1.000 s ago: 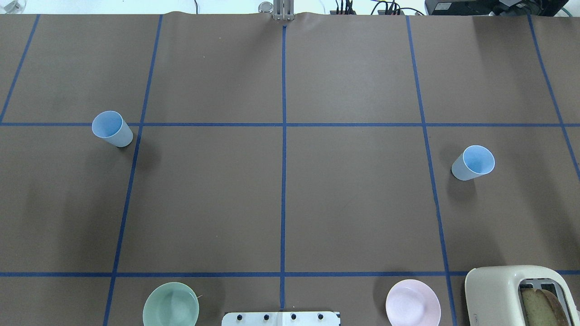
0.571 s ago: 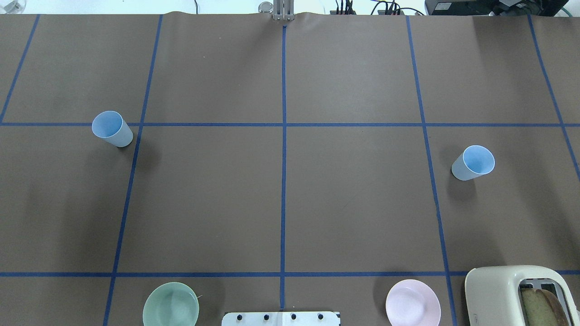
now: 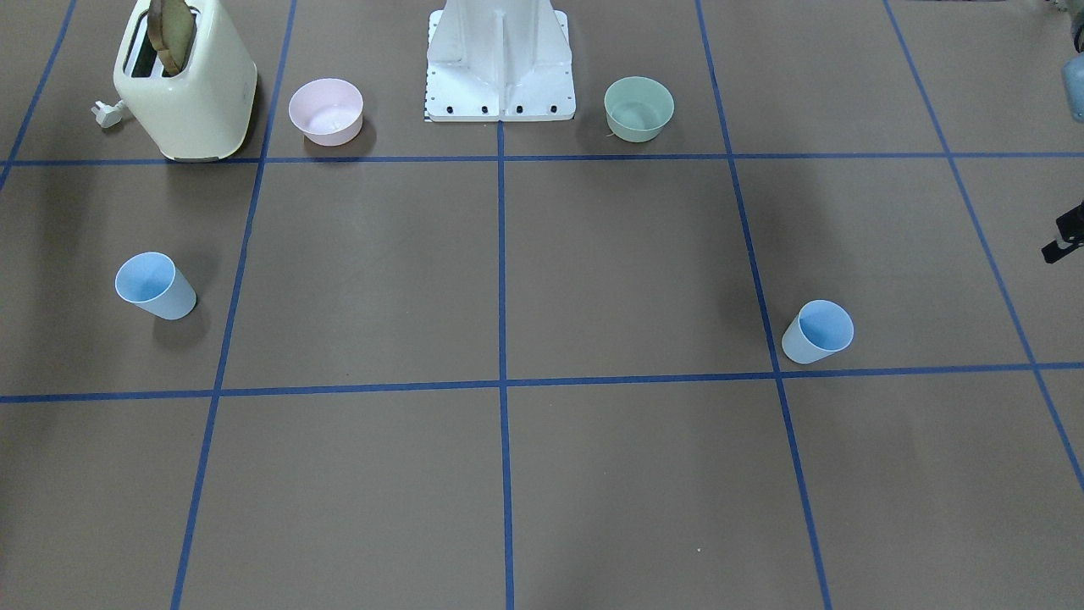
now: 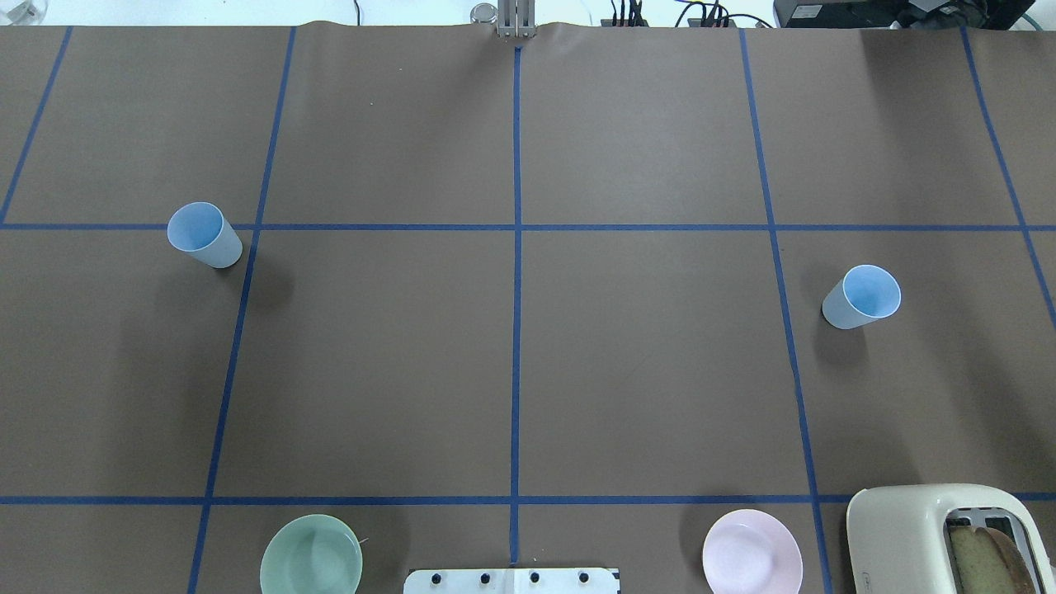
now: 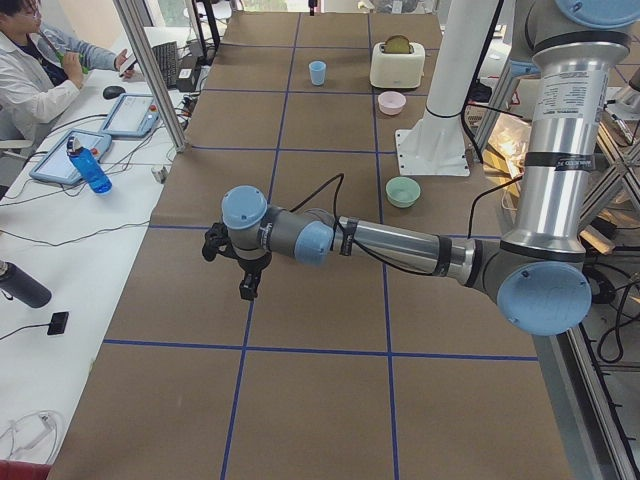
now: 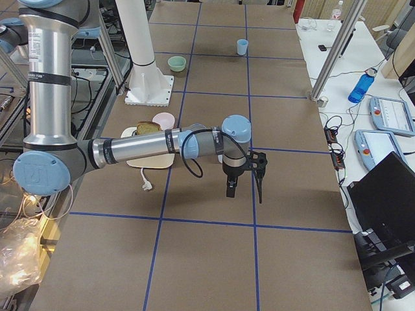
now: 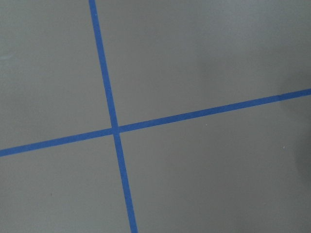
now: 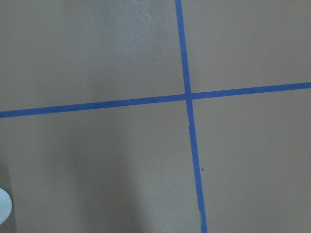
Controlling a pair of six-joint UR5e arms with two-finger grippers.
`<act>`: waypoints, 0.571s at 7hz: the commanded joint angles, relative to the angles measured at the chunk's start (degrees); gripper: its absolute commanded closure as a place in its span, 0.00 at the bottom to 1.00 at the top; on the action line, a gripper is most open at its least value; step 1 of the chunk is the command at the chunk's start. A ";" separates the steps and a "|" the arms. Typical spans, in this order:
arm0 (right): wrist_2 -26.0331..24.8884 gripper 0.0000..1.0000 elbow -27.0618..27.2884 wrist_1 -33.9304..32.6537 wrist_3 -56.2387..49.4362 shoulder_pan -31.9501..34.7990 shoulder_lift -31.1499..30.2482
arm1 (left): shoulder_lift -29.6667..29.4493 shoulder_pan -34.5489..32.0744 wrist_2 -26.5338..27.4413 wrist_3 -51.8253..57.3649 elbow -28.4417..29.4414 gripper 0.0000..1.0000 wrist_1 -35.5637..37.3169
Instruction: Stack blue cups with both arms
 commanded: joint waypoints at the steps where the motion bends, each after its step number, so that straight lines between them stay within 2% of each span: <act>1: 1.39 0.00 -0.01 6.82 1.76 -2.72 2.36 | -2.99 6.36 -0.15 -9.21 -0.82 0.01 -0.68; 2: 1.48 0.00 0.33 9.57 1.67 -4.81 2.19 | -4.83 9.88 0.11 -13.68 -0.65 0.01 -0.69; 3: 0.00 0.00 -0.10 16.56 1.41 -9.36 2.01 | -6.67 12.26 0.63 -16.60 -0.12 0.02 -0.69; 4: -3.75 0.00 -0.28 20.02 1.67 -12.62 1.92 | -7.04 13.41 1.16 -16.97 -0.03 0.02 -0.69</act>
